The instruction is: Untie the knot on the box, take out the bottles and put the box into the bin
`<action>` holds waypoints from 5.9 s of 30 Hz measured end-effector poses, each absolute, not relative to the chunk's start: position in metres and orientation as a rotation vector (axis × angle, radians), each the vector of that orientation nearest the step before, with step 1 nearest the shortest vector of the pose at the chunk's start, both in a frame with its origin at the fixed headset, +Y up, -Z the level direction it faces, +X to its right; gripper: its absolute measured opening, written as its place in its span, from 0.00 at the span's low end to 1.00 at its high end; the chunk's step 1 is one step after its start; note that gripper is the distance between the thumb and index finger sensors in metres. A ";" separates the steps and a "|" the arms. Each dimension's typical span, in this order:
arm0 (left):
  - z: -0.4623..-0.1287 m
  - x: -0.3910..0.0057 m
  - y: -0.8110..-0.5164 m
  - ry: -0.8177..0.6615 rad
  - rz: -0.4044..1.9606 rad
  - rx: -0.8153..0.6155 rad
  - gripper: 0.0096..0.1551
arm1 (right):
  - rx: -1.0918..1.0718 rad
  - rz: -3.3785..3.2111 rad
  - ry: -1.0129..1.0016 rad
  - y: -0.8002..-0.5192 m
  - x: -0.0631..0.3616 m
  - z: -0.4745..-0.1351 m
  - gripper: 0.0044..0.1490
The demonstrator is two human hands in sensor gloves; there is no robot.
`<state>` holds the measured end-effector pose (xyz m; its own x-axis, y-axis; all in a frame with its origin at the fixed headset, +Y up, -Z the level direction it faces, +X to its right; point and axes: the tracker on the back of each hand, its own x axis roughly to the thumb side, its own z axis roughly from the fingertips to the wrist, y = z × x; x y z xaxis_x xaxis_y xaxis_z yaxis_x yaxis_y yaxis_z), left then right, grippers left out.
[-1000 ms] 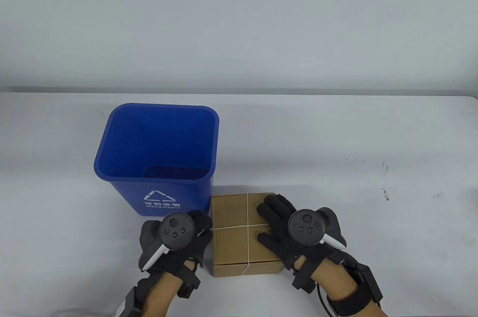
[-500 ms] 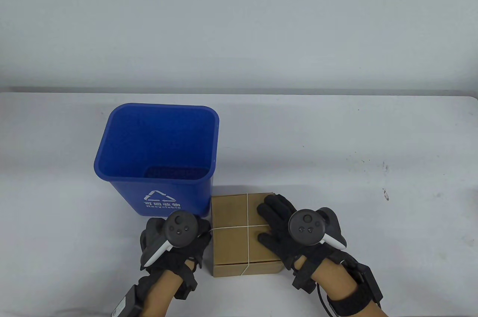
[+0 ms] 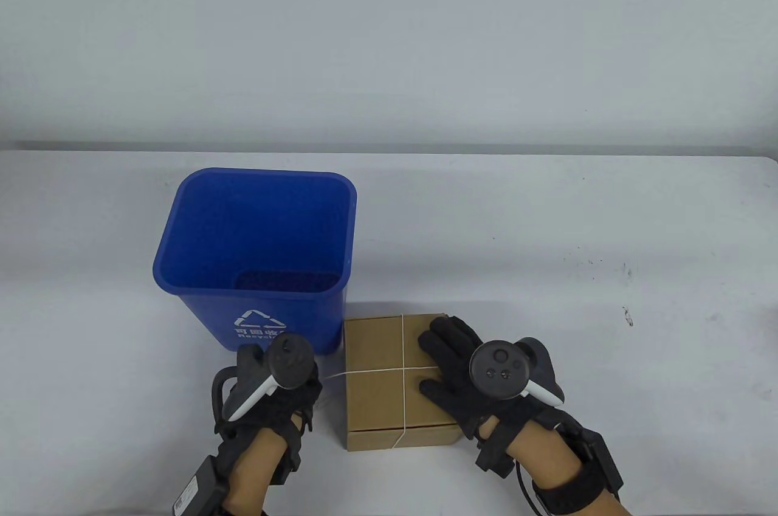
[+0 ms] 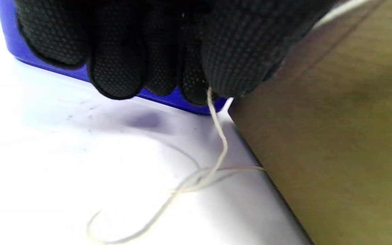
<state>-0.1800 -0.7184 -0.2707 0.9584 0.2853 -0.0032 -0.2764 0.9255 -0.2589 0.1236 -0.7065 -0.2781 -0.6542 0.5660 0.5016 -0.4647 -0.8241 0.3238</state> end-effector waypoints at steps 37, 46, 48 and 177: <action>-0.249 -0.163 -0.683 -0.182 0.404 0.025 0.31 | 0.811 2.422 0.227 -0.706 0.124 -0.278 0.47; -0.256 -0.157 -0.698 -0.193 0.405 -0.034 0.24 | 0.810 2.422 0.226 -0.707 0.124 -0.278 0.47; -0.257 -0.159 -0.699 -0.177 0.401 -0.061 0.23 | 0.810 2.423 0.225 -0.707 0.124 -0.278 0.47; -0.236 -0.109 -0.718 -0.583 0.320 -0.008 0.60 | 0.784 2.668 0.053 -0.713 0.092 -0.242 0.56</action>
